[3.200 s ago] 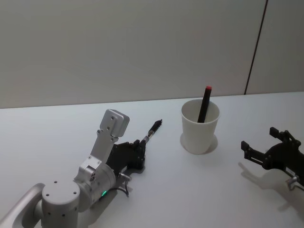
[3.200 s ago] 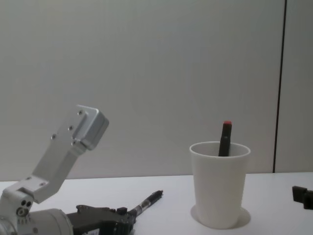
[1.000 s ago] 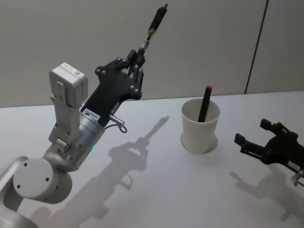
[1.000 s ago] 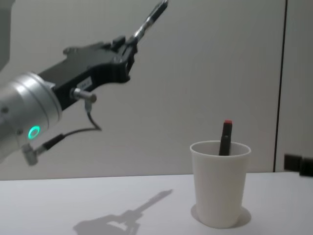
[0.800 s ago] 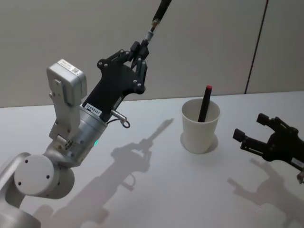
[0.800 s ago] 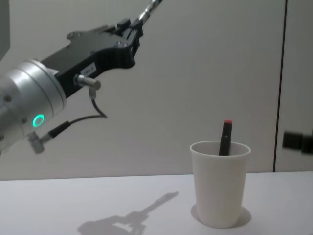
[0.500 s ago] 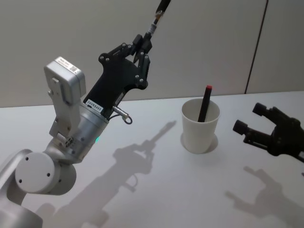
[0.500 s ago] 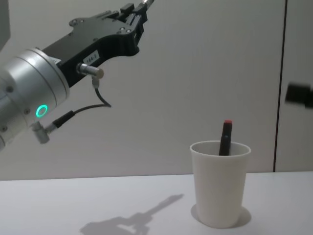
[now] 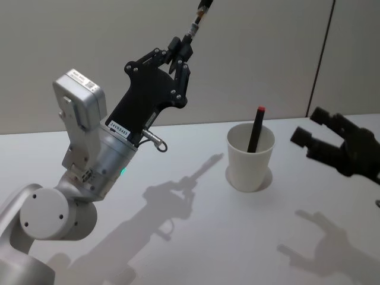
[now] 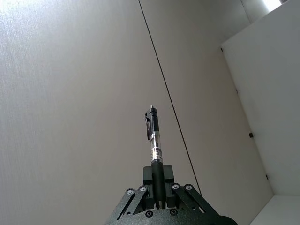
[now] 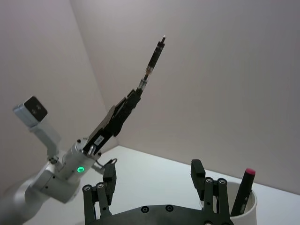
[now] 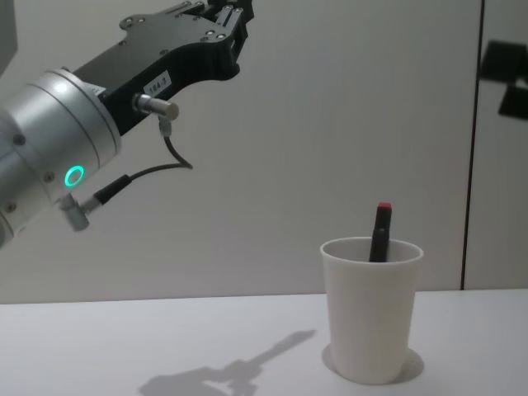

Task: Place the pen into the pen holder.

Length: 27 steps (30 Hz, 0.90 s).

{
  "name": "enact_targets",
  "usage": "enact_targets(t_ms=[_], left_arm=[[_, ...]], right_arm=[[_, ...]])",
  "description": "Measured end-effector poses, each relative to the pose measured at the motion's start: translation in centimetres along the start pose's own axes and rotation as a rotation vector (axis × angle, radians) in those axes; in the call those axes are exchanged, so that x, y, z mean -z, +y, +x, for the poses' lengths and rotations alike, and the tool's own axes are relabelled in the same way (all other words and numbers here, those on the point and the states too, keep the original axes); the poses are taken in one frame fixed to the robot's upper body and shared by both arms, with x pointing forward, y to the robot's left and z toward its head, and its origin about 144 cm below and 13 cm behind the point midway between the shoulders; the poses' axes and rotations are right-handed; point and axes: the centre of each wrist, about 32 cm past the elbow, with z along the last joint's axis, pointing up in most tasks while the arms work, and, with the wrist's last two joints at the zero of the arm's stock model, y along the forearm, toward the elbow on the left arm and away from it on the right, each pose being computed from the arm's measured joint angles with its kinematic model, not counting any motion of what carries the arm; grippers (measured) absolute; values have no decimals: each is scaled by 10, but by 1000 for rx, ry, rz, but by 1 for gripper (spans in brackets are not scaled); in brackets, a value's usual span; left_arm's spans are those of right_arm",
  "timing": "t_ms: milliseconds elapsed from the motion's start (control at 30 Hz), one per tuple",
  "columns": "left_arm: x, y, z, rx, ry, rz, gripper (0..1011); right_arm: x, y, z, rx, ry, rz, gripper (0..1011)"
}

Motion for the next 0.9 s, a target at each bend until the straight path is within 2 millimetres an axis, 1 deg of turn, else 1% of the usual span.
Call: enact_targets(t_ms=[300, 500, 800, 900], left_arm=[[0, -1, 0, 3, -1, -7, 130], [0, -1, 0, 4, -1, -9, 131], [-1, -1, 0, 5, -1, -11, 130], [-1, -1, 0, 5, -2, -11, 130]], right_arm=[[-3, 21, 8, 30, 53, 85, 1001], [-8, 42, 17, 49, 109, 152, 1001], [-17, 80, 28, 52, 243, 227, 1001], [-18, 96, 29, 40, 314, 236, 1001]])
